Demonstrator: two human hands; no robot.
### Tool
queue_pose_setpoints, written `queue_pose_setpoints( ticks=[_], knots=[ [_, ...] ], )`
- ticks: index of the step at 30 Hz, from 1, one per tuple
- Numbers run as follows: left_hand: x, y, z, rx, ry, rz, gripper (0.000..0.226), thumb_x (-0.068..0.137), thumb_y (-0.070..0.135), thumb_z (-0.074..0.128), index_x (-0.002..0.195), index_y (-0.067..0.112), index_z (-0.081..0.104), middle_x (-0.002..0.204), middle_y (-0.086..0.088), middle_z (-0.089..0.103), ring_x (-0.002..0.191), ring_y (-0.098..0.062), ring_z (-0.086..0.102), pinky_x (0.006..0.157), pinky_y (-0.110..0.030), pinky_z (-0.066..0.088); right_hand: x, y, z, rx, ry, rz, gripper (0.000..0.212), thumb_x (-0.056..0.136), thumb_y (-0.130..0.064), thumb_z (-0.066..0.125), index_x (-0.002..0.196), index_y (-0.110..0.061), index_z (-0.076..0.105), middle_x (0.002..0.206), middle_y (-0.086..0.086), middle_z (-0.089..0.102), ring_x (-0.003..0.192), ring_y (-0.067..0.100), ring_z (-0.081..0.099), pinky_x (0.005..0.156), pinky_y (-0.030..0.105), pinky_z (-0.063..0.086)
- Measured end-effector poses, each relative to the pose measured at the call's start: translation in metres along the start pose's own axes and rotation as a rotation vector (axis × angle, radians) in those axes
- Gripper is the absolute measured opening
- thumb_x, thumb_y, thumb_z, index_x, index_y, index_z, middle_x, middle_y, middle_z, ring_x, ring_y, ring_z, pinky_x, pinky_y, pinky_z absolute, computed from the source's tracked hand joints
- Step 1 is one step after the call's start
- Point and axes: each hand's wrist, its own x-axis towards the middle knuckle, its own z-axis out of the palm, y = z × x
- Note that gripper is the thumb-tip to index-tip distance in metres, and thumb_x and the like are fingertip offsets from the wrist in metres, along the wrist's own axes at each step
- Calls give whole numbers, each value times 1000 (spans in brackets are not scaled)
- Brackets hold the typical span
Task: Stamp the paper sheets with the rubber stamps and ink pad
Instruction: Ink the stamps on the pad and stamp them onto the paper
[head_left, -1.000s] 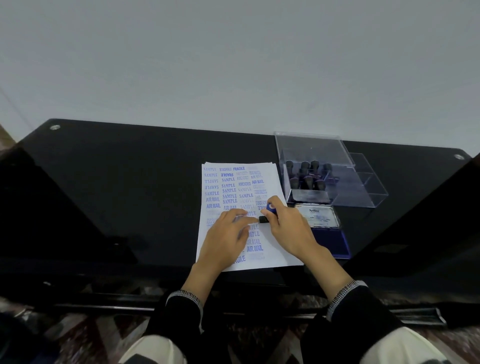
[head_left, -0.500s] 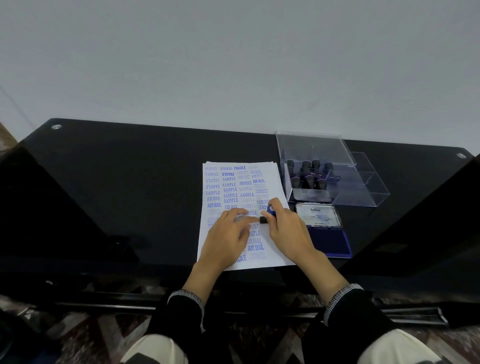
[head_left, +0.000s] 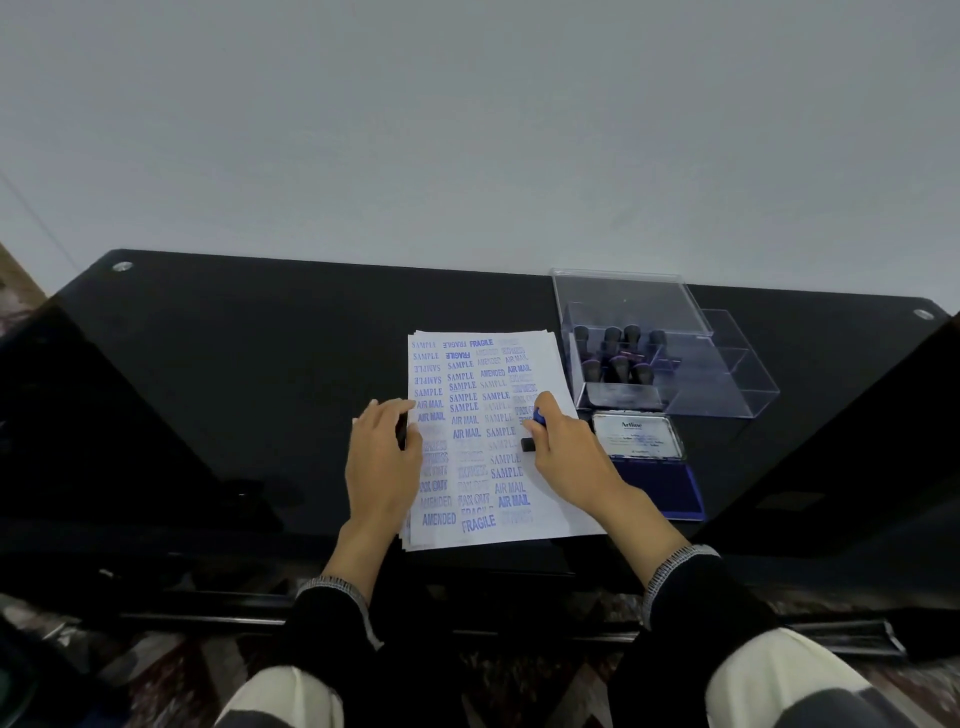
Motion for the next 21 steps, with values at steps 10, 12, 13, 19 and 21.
queue_pose_setpoints(
  ticks=[10, 12, 13, 19, 21],
  knots=[
    [-1, 1, 0, 139, -51, 24, 43, 100, 30, 49, 140, 14, 48, 147, 1, 46, 148, -17, 18, 122, -35, 8, -15, 0, 14, -30, 107, 9, 12, 101, -19, 39, 94, -20, 30, 74, 6, 47, 58, 17, 40, 46, 25, 23],
    [-1, 1, 0, 150, -61, 32, 44, 100, 30, 48, 140, 14, 48, 146, 1, 47, 147, -18, 20, 122, -37, 10, -20, -2, 16, -58, 135, 21, 6, 101, -18, 40, 99, -16, 35, 77, 5, 45, 55, 11, 32, 45, 22, 20],
    [-2, 1, 0, 155, -65, 34, 44, 100, 31, 47, 140, 13, 48, 145, 1, 48, 147, -18, 21, 122, -37, 10, -21, -2, 17, -68, 140, 27, 5, 101, -17, 40, 102, -14, 37, 78, 5, 44, 56, 10, 31, 45, 22, 19],
    [-2, 2, 1, 147, -69, 16, 43, 100, 32, 47, 139, 15, 48, 144, 2, 49, 147, -16, 22, 121, -40, 19, -7, -2, 10, -14, 47, 24, 13, 101, -15, 39, 97, -20, 28, 75, 7, 49, 67, 23, 49, 46, 27, 24],
    [-2, 2, 0, 149, -70, 1, 43, 100, 33, 48, 139, 16, 48, 145, 3, 48, 147, -15, 21, 119, -41, 23, 0, -3, 4, 13, -5, 21, 6, 101, -14, 39, 105, -13, 34, 74, 3, 50, 65, 22, 48, 46, 28, 26]
  ],
)
